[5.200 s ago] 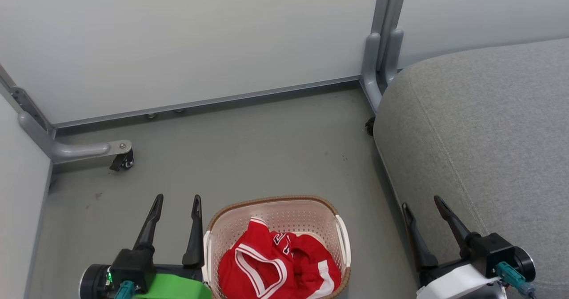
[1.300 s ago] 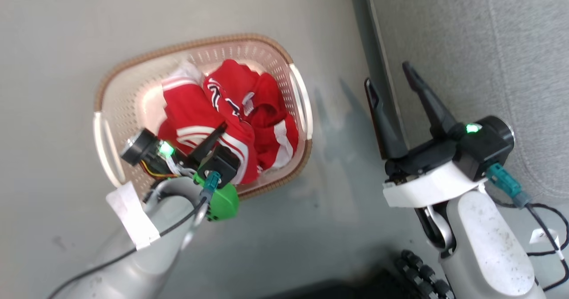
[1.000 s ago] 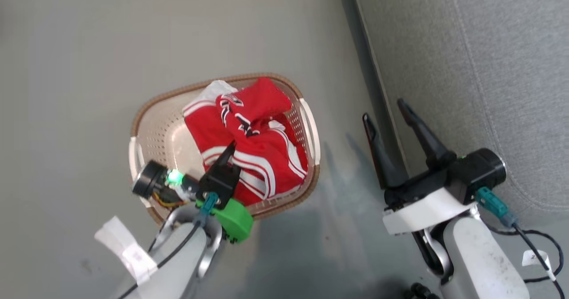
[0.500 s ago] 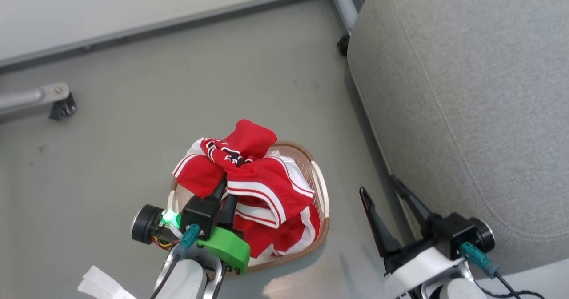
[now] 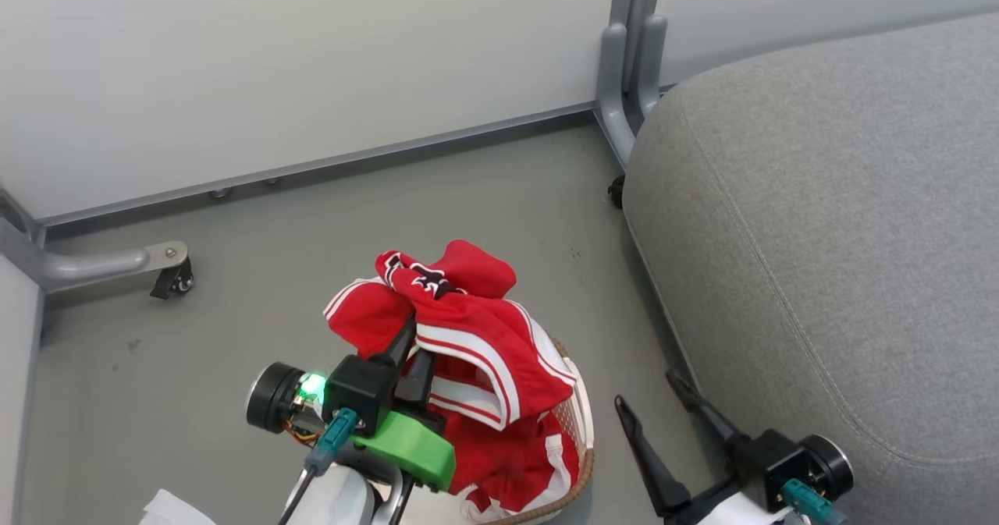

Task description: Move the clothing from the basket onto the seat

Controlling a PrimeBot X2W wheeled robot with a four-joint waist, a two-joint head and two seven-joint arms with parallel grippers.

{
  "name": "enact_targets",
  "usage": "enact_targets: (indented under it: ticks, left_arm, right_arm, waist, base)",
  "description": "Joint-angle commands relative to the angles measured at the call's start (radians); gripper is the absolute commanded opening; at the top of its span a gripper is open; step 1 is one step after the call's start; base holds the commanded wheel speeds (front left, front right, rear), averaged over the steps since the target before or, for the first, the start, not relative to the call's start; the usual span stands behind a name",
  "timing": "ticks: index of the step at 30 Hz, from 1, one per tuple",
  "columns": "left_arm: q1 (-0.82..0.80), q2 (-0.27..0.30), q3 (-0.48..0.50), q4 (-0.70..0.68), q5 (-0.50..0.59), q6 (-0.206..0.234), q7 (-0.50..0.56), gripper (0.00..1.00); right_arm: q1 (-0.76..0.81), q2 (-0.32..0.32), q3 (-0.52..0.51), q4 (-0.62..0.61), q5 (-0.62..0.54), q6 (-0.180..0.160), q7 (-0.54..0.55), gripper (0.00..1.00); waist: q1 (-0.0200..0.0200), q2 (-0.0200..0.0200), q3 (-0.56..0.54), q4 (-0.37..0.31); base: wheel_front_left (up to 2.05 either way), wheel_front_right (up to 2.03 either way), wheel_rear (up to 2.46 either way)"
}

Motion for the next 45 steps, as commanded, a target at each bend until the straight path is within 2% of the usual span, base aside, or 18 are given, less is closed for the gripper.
enact_targets:
  ticks: [1, 14, 20, 25, 26, 27, 28, 35, 44, 45]
  left_arm:
    - [0.009, -0.001, 0.002, -0.011, -0.007, -0.007, 0.000, 0.00]
    - [-0.045, -0.005, -0.100, -0.120, -0.051, -0.036, 0.000, 0.00]
    - [-0.066, -0.005, -0.156, -0.141, -0.075, -0.035, 0.000, 0.00]
    - [-0.079, -0.005, -0.197, -0.123, -0.087, -0.031, 0.000, 0.00]
    - [-0.081, -0.005, -0.203, -0.117, -0.084, -0.030, 0.000, 0.00]
    - [-0.082, -0.005, -0.209, -0.112, -0.082, -0.030, 0.000, 0.00]
    - [-0.083, -0.005, -0.212, -0.108, -0.082, -0.030, 0.000, 0.00]
    - [-0.075, -0.005, -0.212, -0.067, -0.068, -0.033, 0.000, 0.00]
    - [-0.059, -0.005, -0.193, -0.054, -0.055, -0.042, 0.000, 0.00]
    - [-0.057, -0.005, -0.190, -0.055, -0.057, -0.040, 0.000, 0.07]
  right_arm:
    - [0.001, -0.012, 0.011, -0.004, -0.019, 0.000, -0.005, 1.00]
    - [-0.079, -0.078, 0.146, -0.015, -0.200, 0.000, -0.005, 1.00]
    - [-0.102, -0.067, 0.154, -0.022, -0.208, 0.000, -0.005, 1.00]
    - [-0.096, -0.047, 0.149, -0.022, -0.168, 0.000, -0.005, 1.00]
    - [-0.098, -0.045, 0.150, -0.021, -0.162, 0.000, -0.005, 0.82]
    - [-0.098, -0.043, 0.150, -0.018, -0.152, 0.000, -0.005, 0.29]
    - [-0.096, -0.041, 0.150, -0.016, -0.143, 0.000, -0.005, 0.00]
    - [-0.083, -0.032, 0.134, -0.016, -0.079, 0.000, -0.005, 0.00]
    - [-0.089, -0.026, 0.117, -0.029, -0.051, 0.000, -0.005, 0.00]
    - [-0.089, -0.025, 0.115, -0.031, -0.048, 0.000, -0.005, 0.00]
  waist:
    - [0.0001, 0.0000, -0.011, 0.011]
    - [0.0001, 0.0000, -0.015, 0.017]
    - [0.0001, 0.0000, -0.015, 0.018]
    - [0.0001, 0.0000, -0.009, 0.018]
    - [0.0001, 0.0000, -0.008, 0.018]
    - [0.0001, 0.0000, -0.006, 0.017]
    - [0.0001, 0.0000, -0.004, 0.017]
    - [0.0001, 0.0000, 0.001, 0.019]
    - [0.0001, 0.0000, 0.008, 0.017]
    - [0.0001, 0.0000, 0.009, 0.016]
  base:
    - [0.00, 0.00, 0.00]
    - [0.00, 0.00, 0.00]
    - [0.00, 0.00, 0.00]
    - [0.00, 0.00, 0.00]
    - [0.00, 0.00, 0.00]
    - [0.00, 0.00, 0.00]
    - [0.00, 0.00, 0.00]
    - [0.00, 0.00, 0.00]
    - [0.00, 0.00, 0.00]
    - [0.00, 0.00, 0.00]
